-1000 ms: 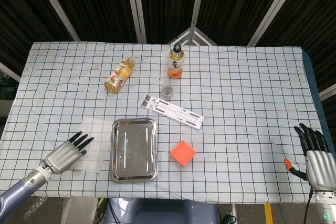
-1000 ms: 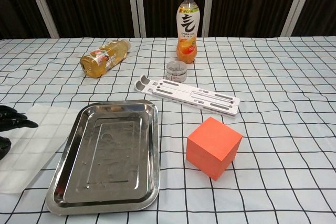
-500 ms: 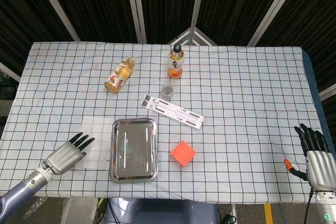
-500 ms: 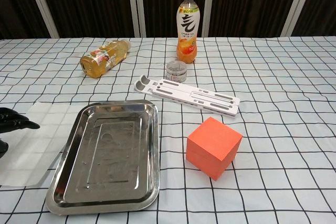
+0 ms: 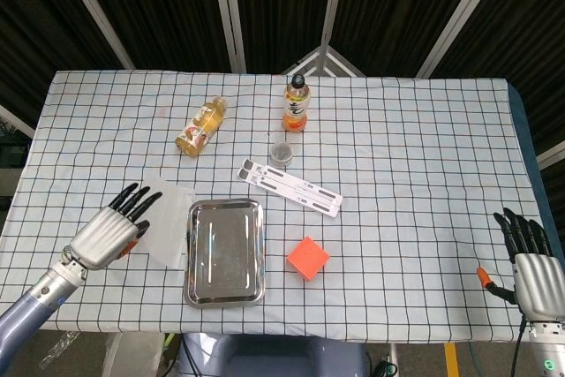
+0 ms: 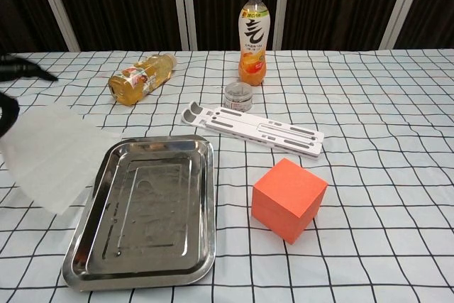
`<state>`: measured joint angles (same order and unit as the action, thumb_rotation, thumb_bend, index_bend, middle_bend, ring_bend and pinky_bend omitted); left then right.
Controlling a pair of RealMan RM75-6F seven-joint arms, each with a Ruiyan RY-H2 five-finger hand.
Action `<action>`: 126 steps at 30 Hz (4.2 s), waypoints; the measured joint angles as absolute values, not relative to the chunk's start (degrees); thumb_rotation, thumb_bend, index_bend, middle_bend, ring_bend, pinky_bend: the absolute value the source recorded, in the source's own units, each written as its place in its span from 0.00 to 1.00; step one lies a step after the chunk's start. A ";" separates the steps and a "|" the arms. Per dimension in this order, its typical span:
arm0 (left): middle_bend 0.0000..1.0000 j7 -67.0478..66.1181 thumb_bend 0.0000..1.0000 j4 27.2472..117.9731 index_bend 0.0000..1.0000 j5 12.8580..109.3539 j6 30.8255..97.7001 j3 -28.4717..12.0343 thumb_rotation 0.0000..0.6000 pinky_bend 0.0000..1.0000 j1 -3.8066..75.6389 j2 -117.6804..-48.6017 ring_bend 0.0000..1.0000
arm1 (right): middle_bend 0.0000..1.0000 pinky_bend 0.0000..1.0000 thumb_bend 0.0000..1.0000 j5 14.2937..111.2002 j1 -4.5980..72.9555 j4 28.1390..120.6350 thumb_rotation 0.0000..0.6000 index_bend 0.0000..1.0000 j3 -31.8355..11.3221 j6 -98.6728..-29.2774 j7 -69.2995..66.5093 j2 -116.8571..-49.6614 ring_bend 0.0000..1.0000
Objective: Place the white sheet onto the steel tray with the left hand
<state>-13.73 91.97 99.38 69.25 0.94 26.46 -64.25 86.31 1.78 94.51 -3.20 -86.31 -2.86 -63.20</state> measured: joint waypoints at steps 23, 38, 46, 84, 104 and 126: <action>0.05 -28.14 0.51 104.02 0.61 97.31 62.83 0.32 1.00 0.00 31.15 -77.49 0.00 | 0.00 0.00 0.32 86.08 1.80 94.39 1.00 0.00 -3.24 -86.09 -3.34 -63.04 0.00; 0.01 -33.74 0.51 103.92 0.51 90.28 62.26 3.62 1.00 0.00 27.00 -83.36 0.00 | 0.00 0.00 0.32 86.09 1.75 94.48 1.00 0.00 -3.21 -86.16 -3.32 -63.02 0.00; 0.01 -34.67 0.51 104.31 0.50 89.05 62.66 4.76 1.00 0.00 25.82 -83.03 0.00 | 0.00 0.00 0.32 86.04 1.79 94.47 1.00 0.00 -3.22 -86.07 -3.17 -63.04 0.00; 0.00 -50.97 0.56 107.73 0.00 61.60 45.40 1.68 1.00 0.00 40.74 -75.24 0.00 | 0.00 0.00 0.32 86.11 1.85 94.57 1.00 0.00 -3.13 -85.88 -3.51 -62.89 0.00; 0.00 -58.67 0.57 107.71 0.00 44.82 51.46 4.60 1.00 0.00 47.47 -81.12 0.00 | 0.00 0.00 0.33 86.20 1.85 94.60 1.00 0.00 -3.09 -85.87 -3.91 -62.78 0.00; 0.00 -55.63 0.57 109.89 0.00 47.22 57.86 7.76 1.00 0.00 48.03 -81.15 0.00 | 0.00 0.00 0.32 86.29 1.85 94.60 1.00 0.00 -3.05 -85.92 -3.68 -62.84 0.00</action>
